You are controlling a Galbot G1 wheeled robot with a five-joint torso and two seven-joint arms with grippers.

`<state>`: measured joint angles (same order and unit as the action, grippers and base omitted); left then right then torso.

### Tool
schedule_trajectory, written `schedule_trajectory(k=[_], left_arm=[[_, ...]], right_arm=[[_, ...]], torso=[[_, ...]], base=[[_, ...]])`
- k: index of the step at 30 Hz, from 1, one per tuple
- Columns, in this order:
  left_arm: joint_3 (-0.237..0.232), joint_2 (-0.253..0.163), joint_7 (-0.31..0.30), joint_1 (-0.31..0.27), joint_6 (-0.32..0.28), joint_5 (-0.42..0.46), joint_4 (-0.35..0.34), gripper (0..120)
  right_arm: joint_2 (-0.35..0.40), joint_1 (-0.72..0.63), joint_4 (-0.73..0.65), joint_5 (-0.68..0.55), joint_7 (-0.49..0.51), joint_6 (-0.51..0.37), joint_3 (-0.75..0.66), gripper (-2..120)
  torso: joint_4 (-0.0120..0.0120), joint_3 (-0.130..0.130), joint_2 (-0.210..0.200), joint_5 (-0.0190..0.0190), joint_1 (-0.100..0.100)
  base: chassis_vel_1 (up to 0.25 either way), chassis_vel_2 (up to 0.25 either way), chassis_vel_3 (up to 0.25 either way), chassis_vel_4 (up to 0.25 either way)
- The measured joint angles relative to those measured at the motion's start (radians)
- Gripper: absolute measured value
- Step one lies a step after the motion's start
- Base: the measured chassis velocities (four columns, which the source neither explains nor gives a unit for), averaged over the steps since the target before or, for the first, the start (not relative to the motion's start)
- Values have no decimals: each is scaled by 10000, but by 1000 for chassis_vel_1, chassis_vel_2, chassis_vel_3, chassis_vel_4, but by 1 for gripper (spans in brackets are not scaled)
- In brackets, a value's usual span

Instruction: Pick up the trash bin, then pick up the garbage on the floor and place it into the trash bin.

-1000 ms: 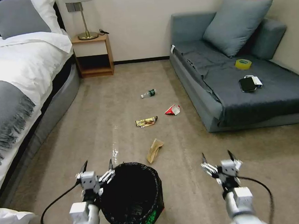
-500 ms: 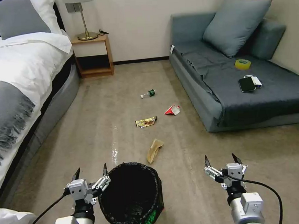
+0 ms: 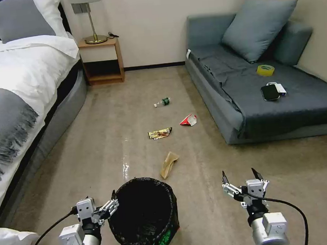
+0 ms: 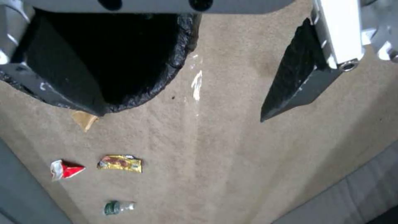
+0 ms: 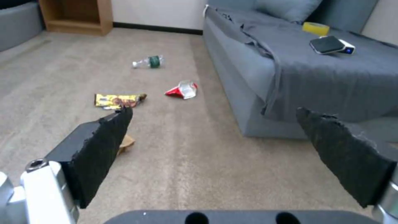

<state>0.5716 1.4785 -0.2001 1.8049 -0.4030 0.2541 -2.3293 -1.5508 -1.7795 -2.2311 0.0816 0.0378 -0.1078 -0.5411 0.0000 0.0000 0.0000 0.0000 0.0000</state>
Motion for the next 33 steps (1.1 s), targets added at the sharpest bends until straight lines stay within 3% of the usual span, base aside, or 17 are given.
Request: schedule_trajectory(k=[2, 4, 5, 8, 14, 16, 20, 27, 33], left_arm=[[9, -101, -111, -172, -399, 328, 239, 100], [22, -334, -334, -593, -1225, 1022, 875, 100], [22, -334, -334, -593, -1225, 1022, 875, 100], [45, -551, -538, -994, -1993, 1685, 1470, 100], [42, -589, -558, -1056, -2069, 1792, 1578, 100], [-28, -783, -629, -1424, -2258, 2133, 2189, 100], [-48, -995, -671, -1826, -2323, 2482, 2592, 100], [-117, -1160, -617, -2058, -2368, 2651, 2801, 96], [-216, -1166, -411, -2088, -2367, 2638, 2810, 74]], right_arm=[[-37, 32, 94, 0, 28, 40, 26, 100], [-66, 53, 168, 2, 42, 61, 43, 100], [-66, 53, 168, 2, 42, 61, 43, 100], [-147, 85, 258, 19, 53, 82, 60, 100], [-275, 129, 378, 61, 55, 132, 53, 100], [-343, 166, 449, 114, 55, 156, 70, 100], [-446, 198, 520, 168, 56, 174, 87, 100], [-570, 206, 559, 276, 55, 198, 87, 100], [-572, 164, 573, 324, 70, 248, 5, 100]], torso=[[1, 0, 0, 5, 0], [0, 0, 0, -5, 0], [0, 0, 0, -5, 0], [-2, 0, 0, -2, 0], [4, 0, 0, 3, 0], [0, 0, -1, -1, 0], [1, -1, 1, 11, 0], [2, -2, 2, 6, 0], [1, -2, 2, 3, 0]], base=[[0, 0, 0, 0], [0, 0, 0, 0], [0, 0, 0, 0], [0, 0, 0, 0], [0, 0, 0, 0], [0, 0, 0, 0], [0, 0, 0, 0], [0, 0, 0, 0], [0, 0, 0, 0]])
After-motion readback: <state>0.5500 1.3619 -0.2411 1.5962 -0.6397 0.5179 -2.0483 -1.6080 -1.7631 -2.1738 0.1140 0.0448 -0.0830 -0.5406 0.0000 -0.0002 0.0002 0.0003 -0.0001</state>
